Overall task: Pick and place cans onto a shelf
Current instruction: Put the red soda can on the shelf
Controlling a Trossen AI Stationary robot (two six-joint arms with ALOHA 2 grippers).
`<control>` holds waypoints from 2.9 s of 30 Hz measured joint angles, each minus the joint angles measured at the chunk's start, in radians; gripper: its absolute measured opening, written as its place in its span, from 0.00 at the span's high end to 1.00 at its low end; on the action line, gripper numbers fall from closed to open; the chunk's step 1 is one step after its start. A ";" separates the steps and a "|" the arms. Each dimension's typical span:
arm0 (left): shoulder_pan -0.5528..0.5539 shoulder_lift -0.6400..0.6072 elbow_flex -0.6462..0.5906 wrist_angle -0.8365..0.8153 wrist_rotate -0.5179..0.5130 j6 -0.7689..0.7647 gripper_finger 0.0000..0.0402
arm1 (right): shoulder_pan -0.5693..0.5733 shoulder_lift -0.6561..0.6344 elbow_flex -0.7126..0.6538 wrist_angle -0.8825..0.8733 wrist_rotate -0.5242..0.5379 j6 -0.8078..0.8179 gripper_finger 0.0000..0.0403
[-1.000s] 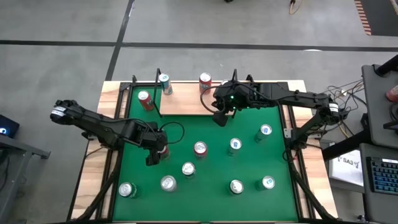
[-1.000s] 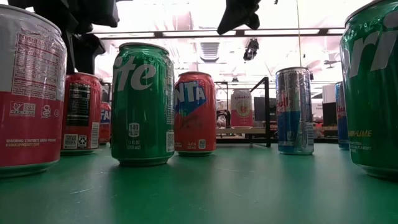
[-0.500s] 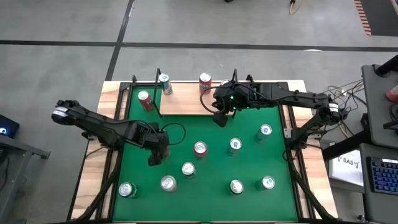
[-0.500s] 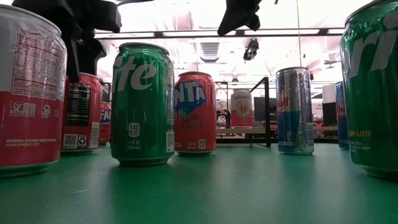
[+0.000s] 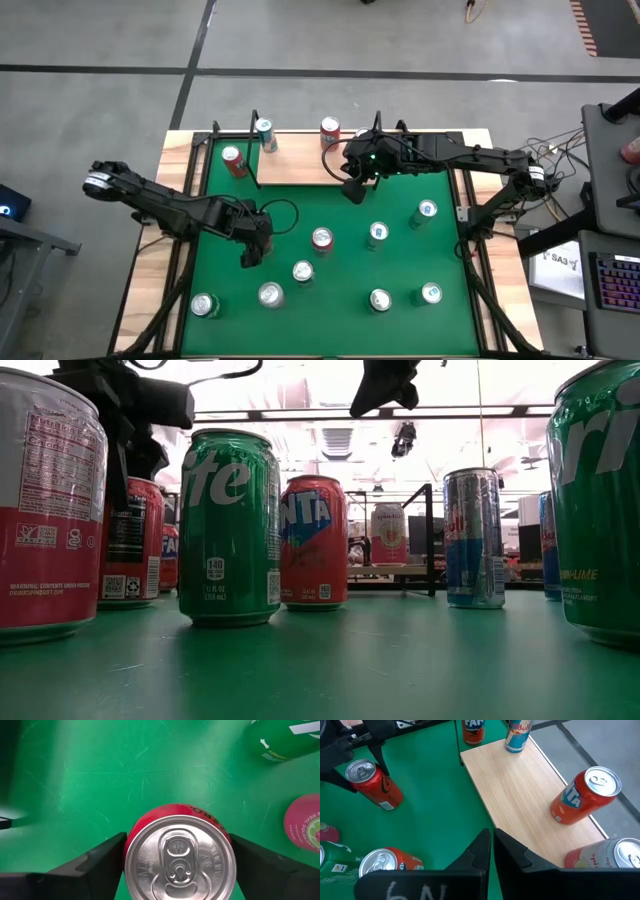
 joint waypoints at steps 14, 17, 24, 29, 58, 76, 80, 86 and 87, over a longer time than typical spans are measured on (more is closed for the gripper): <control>-0.001 -0.006 0.047 -0.052 -0.014 0.006 0.28 | 0.000 0.000 0.000 0.002 0.000 -0.003 0.97; 0.003 -0.007 0.082 -0.078 -0.047 0.022 0.28 | 0.000 0.000 -0.001 0.001 0.000 -0.004 0.97; 0.042 -0.008 0.186 -0.113 -0.060 0.053 0.28 | 0.000 0.000 -0.001 -0.018 0.000 -0.007 0.97; 0.104 -0.008 0.267 -0.156 -0.076 0.085 0.28 | 0.000 0.000 -0.001 -0.057 0.000 -0.007 0.97; 0.642 0.351 0.733 -0.248 0.011 0.323 0.28 | 0.000 0.000 -0.001 -0.190 0.000 -0.048 0.97; 0.692 0.405 0.742 -0.231 0.043 0.381 0.28 | 0.000 0.000 -0.001 -0.188 0.000 -0.040 0.97; 0.693 0.426 0.737 -0.211 0.040 0.377 0.28 | 0.000 0.000 -0.001 -0.188 0.000 -0.040 0.97; 0.692 0.456 0.729 -0.166 0.040 0.380 0.28 | 0.000 0.000 -0.001 -0.187 0.000 -0.040 0.97; 0.692 0.464 0.729 -0.166 0.040 0.381 0.28 | 0.000 0.000 -0.001 -0.187 0.000 -0.040 0.97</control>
